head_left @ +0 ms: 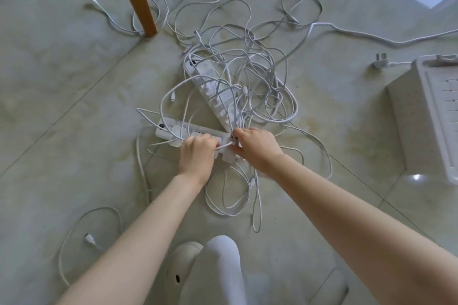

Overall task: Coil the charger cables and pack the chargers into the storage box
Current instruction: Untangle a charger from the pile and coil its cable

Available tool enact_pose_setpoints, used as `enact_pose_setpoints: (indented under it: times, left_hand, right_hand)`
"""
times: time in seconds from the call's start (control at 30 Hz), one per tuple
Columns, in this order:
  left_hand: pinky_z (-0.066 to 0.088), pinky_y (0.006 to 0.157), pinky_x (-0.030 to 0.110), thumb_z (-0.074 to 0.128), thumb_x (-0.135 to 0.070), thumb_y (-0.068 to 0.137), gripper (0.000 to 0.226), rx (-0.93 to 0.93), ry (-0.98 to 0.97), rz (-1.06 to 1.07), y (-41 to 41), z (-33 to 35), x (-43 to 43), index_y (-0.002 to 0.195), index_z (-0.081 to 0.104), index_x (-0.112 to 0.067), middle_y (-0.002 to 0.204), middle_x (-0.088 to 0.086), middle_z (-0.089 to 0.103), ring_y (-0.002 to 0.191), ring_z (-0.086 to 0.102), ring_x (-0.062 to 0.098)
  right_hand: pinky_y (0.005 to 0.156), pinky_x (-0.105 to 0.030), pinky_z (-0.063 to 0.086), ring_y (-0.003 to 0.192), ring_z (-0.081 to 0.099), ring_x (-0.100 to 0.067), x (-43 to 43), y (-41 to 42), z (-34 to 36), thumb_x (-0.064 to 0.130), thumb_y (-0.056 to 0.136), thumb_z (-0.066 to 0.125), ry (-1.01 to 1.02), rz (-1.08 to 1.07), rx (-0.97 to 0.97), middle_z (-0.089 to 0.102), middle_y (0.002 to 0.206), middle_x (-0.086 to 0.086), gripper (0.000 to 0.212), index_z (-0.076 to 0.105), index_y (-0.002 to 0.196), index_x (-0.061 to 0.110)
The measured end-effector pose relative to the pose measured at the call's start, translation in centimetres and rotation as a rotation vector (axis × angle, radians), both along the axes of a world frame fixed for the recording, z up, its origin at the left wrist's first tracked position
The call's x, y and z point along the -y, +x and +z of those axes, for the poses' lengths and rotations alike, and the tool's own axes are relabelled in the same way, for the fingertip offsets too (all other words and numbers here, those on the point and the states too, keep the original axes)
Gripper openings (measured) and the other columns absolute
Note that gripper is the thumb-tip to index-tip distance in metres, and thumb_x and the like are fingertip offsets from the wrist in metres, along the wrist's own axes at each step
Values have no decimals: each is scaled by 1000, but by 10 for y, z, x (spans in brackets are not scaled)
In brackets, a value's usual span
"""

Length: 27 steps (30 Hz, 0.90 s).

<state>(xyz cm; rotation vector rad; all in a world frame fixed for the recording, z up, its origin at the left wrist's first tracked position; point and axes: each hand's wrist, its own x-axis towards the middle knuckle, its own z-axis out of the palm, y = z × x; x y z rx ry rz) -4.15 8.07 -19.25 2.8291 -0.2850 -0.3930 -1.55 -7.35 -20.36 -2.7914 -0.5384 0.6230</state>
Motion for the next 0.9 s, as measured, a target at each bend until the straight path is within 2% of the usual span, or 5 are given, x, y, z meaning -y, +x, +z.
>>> enact_pose_setpoints:
  times: [0.17, 0.37, 0.5, 0.73, 0.9]
  left_hand:
    - [46, 71, 33, 56, 2, 82, 22, 3, -125, 56, -1, 7, 20, 94, 69, -12, 93, 8, 67, 93, 58, 30]
    - [36, 74, 35, 47, 2, 75, 31, 574, -283, 97, -50, -6, 17, 99, 51, -18, 86, 11, 58, 84, 45, 25]
    - [32, 67, 35, 52, 2, 73, 26, 593, -269, 291, -82, -21, 10, 83, 40, -18, 71, 8, 52, 73, 40, 23]
    - [38, 88, 30, 64, 11, 70, 40, 308, -373, 224, -58, -40, 23, 107, 63, -2, 103, 14, 64, 99, 57, 26]
    - [37, 83, 30, 58, -6, 76, 19, 388, -247, 84, -43, -44, 11, 94, 65, -6, 89, 9, 69, 82, 66, 29]
  right_hand:
    - [74, -33, 38, 99, 58, -27, 20, -1, 3, 37, 97, 40, -55, 21, 127, 66, 100, -6, 30, 53, 111, 14]
    - [76, -39, 47, 88, 52, -32, 34, -29, -3, 22, 83, 65, -13, -77, 343, 54, 96, -14, 27, 54, 98, 3]
    - [68, -38, 51, 73, 56, -34, 41, -59, -2, 14, 70, 78, 152, -235, 466, 53, 87, -17, 42, 50, 98, 0]
    - [76, -28, 43, 81, 61, -33, 26, -59, -7, -5, 64, 75, 241, -8, 372, 57, 92, -15, 42, 56, 101, -1]
    - [77, -28, 44, 84, 51, -17, 29, -46, -11, -9, 77, 63, 447, -25, 307, 56, 91, -13, 26, 59, 101, 0]
